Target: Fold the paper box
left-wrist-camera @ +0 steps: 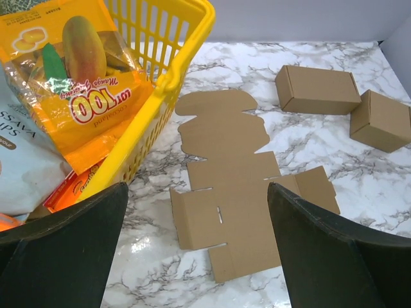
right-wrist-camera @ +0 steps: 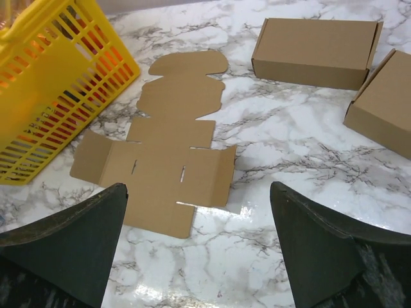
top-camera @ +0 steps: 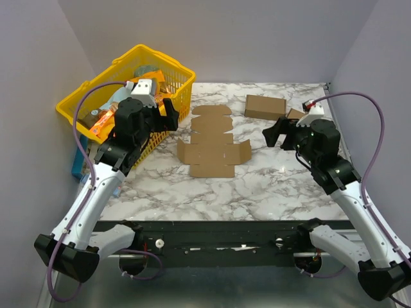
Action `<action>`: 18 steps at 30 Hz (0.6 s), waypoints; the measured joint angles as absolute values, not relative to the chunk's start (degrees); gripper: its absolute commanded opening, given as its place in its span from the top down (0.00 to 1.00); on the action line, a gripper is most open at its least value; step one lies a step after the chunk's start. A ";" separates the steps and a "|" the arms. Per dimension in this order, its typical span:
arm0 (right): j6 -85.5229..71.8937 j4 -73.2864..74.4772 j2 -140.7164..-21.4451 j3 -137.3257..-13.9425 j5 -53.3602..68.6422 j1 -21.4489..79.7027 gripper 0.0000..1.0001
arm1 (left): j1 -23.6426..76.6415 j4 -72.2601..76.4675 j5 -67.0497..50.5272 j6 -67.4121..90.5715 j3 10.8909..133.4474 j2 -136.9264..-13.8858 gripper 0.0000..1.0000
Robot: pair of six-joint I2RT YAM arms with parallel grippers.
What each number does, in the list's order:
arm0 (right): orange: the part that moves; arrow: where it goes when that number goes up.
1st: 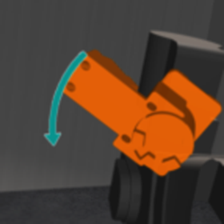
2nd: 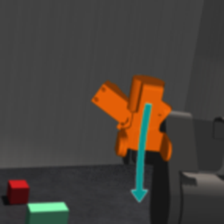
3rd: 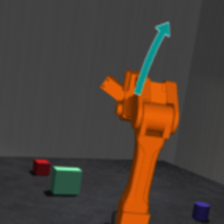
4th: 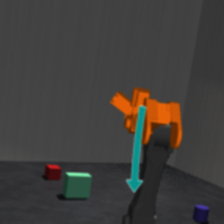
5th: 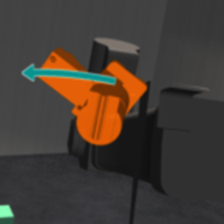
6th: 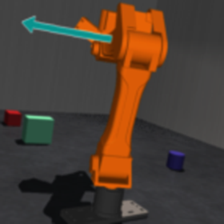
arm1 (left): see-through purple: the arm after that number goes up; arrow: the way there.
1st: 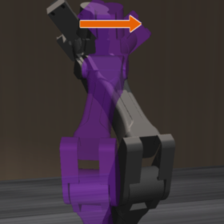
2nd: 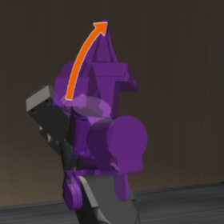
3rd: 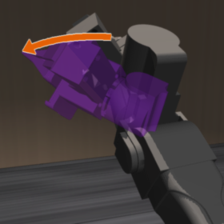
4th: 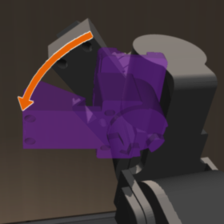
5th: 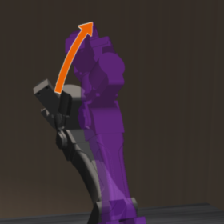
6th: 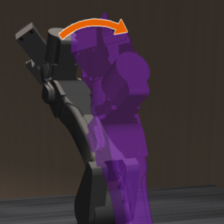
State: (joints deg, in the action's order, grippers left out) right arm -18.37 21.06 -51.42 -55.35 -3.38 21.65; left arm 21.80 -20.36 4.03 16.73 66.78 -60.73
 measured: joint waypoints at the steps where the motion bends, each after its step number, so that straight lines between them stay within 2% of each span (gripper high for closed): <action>1: -18.37 21.06 -50.85 -55.22 -3.36 21.65 0.00 | 21.80 -20.40 4.08 16.80 67.40 -61.28 0.01; 13: -18.41 21.02 -49.93 -55.20 0.58 21.65 0.00 | 21.80 -19.16 0.45 17.67 76.38 -65.12 0.01; 18: -19.05 21.02 -58.13 -55.88 1.83 21.58 0.01 | 21.76 -12.78 -6.39 16.08 69.32 -64.60 0.01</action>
State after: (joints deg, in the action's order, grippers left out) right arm -19.05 21.02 -58.13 -55.88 1.83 21.58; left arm 21.76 -12.78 -6.39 16.08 69.32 -64.60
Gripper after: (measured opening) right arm 0.997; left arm 0.987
